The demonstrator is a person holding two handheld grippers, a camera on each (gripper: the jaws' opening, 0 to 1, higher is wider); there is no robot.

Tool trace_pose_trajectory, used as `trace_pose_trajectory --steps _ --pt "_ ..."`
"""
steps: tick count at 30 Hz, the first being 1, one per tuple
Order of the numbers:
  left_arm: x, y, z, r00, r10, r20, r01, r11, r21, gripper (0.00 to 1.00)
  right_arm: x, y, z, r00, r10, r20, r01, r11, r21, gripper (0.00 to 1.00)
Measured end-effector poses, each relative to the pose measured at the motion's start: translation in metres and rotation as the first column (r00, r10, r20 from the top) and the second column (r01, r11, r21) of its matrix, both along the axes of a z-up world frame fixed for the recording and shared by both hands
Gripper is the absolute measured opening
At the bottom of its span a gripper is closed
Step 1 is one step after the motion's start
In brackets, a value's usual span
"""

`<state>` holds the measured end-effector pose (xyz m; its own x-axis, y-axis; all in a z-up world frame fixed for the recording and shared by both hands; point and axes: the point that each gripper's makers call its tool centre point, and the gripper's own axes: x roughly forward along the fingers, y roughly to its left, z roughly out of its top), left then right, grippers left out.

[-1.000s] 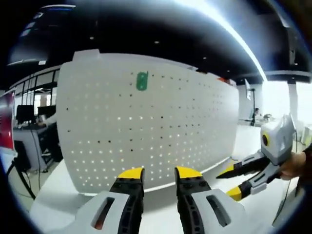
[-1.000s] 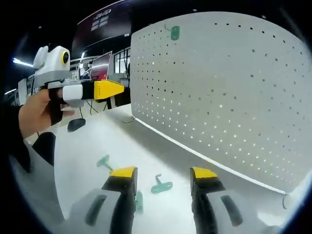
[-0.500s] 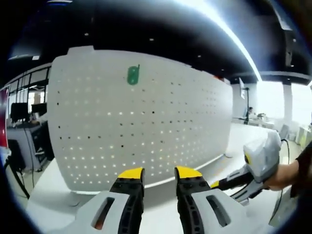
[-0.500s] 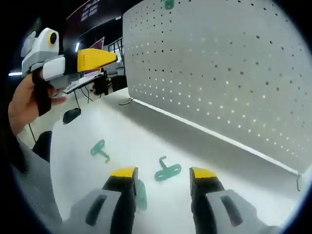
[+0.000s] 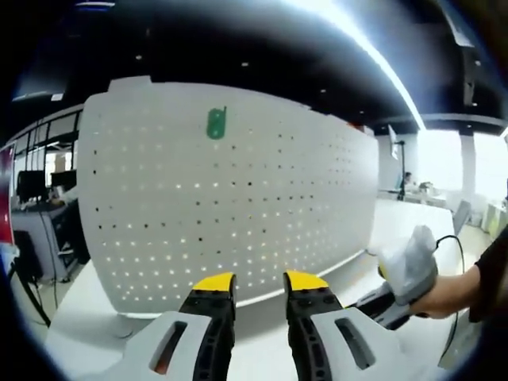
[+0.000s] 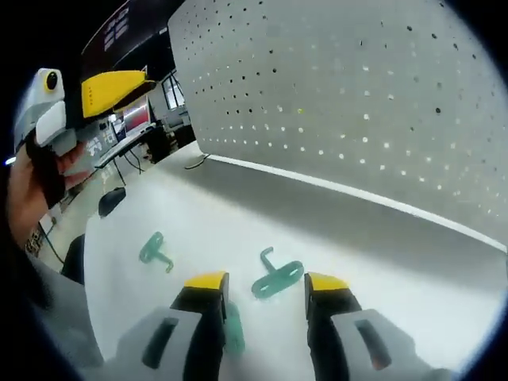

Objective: Insert the hook assembly into the mounting plate slot until the hook locks in place.

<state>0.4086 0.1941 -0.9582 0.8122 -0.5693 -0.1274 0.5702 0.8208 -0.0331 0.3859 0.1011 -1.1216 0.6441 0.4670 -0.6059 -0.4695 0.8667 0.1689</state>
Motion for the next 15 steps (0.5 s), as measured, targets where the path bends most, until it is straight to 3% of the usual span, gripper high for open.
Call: trace_pose_trajectory --steps 15 --pt "0.003 0.005 -0.002 1.0 0.013 0.001 -0.013 1.0 0.02 0.23 0.005 0.022 0.002 0.999 0.052 0.007 -0.052 0.997 0.056 0.33"
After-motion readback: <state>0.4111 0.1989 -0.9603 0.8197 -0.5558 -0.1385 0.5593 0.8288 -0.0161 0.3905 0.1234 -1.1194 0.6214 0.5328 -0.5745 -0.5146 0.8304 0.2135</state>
